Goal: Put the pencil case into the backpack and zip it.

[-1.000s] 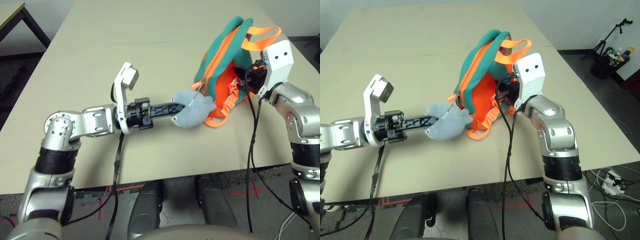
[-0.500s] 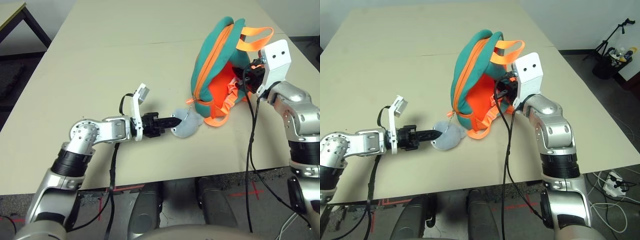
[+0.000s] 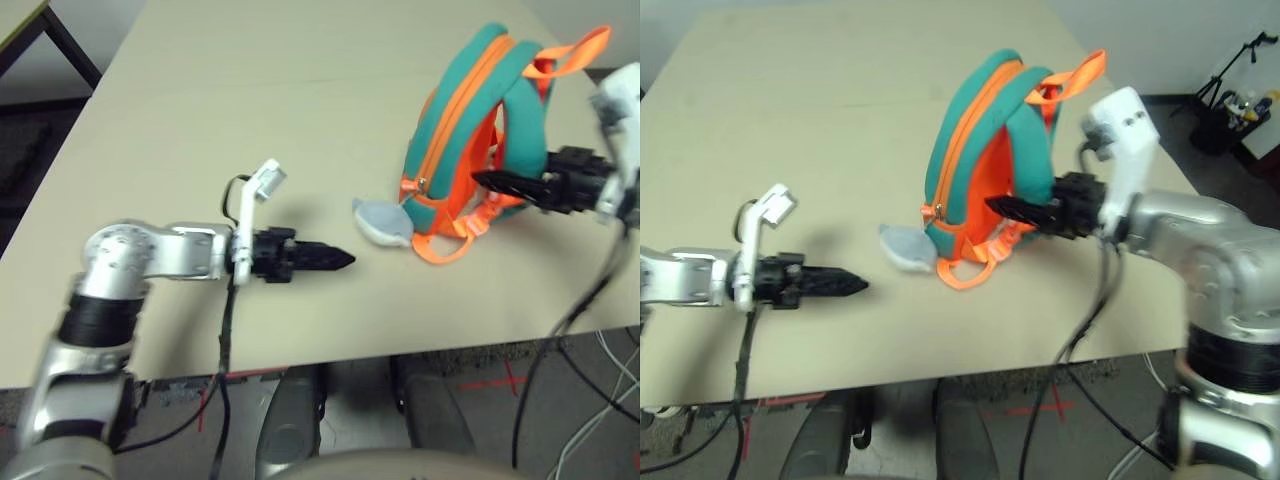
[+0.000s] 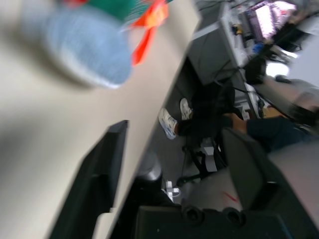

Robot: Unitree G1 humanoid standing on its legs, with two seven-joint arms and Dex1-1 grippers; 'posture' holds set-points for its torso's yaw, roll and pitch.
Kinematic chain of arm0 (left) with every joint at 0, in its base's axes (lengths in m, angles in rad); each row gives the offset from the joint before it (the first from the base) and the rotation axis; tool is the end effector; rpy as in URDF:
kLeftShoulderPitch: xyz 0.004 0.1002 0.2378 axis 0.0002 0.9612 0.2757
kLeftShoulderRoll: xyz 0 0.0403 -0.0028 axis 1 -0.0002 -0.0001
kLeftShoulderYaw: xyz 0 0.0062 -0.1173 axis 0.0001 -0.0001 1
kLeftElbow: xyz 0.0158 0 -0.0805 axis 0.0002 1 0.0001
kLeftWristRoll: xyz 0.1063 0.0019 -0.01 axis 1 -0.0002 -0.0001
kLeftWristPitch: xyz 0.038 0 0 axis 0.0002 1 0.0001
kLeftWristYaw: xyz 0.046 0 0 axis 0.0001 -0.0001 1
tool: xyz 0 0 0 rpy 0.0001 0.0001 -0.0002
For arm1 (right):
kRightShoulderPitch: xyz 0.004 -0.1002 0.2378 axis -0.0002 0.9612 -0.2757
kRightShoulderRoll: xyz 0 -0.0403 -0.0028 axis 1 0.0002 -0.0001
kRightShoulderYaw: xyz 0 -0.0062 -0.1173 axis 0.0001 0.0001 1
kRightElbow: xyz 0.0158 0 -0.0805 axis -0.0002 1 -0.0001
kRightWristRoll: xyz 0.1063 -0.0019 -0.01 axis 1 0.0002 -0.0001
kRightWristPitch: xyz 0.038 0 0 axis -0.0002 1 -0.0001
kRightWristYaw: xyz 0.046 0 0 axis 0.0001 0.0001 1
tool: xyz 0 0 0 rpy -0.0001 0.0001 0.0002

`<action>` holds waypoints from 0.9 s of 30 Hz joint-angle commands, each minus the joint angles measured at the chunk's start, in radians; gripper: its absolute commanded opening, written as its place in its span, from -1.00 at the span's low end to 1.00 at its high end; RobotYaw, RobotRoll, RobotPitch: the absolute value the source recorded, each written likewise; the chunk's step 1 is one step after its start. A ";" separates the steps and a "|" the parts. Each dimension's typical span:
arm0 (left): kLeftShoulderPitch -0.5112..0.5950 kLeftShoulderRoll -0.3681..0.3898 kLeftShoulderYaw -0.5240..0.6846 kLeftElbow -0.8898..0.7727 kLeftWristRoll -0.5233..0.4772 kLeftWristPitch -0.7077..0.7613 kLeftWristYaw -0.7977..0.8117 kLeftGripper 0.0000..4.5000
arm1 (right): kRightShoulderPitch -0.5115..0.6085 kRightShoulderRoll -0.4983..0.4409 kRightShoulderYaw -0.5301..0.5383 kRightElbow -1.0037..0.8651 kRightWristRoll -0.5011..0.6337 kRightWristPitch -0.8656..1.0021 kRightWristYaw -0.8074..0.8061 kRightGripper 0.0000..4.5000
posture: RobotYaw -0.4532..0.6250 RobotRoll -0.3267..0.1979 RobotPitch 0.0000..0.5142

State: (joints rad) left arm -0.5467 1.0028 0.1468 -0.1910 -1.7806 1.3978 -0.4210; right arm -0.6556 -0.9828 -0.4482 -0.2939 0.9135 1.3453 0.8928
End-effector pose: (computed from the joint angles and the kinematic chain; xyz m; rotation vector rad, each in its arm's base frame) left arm 0.2263 0.2468 0.2397 -0.3754 0.6470 -1.2562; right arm 0.2161 -0.2902 0.2987 -0.0367 0.2171 0.9291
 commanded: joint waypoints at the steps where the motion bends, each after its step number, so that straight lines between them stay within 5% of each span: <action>1: -0.011 -0.008 0.056 0.098 0.047 -0.094 0.040 0.99 | -0.114 0.026 -0.129 0.128 0.087 0.038 -0.067 1.00 | 0.08 0.25 -0.20; 9: -0.044 -0.237 0.122 0.404 0.730 -0.669 0.329 0.99 | -0.318 0.169 -0.261 0.471 -0.025 -0.188 -0.408 1.00 | 0.10 0.25 -0.23; 12: -0.033 -0.294 0.129 0.429 0.876 -0.785 0.343 0.99 | -0.312 0.173 -0.232 0.503 -0.071 -0.269 -0.449 1.00 | 0.09 0.25 -0.24; 16: 0.035 -0.326 0.079 0.478 1.177 -1.049 0.356 0.99 | -0.228 0.166 -0.104 0.543 -0.292 -0.535 -0.496 1.00 | 0.07 0.25 -0.26; 21: 0.075 -0.378 0.050 0.553 1.395 -1.298 0.315 0.99 | -0.107 0.206 0.006 0.610 -0.515 -0.856 -0.549 1.00 | 0.05 0.25 -0.27; 27: 0.059 -0.439 0.057 0.672 1.533 -1.472 0.318 0.99 | -0.022 0.305 0.058 0.722 -0.608 -1.070 -0.566 1.00 | 0.05 0.25 -0.27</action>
State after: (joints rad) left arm -0.4924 0.5684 0.2069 0.4449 -0.2868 -0.0349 -0.1066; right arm -0.6929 -0.6854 -0.4055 0.4003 0.3308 0.3265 0.3257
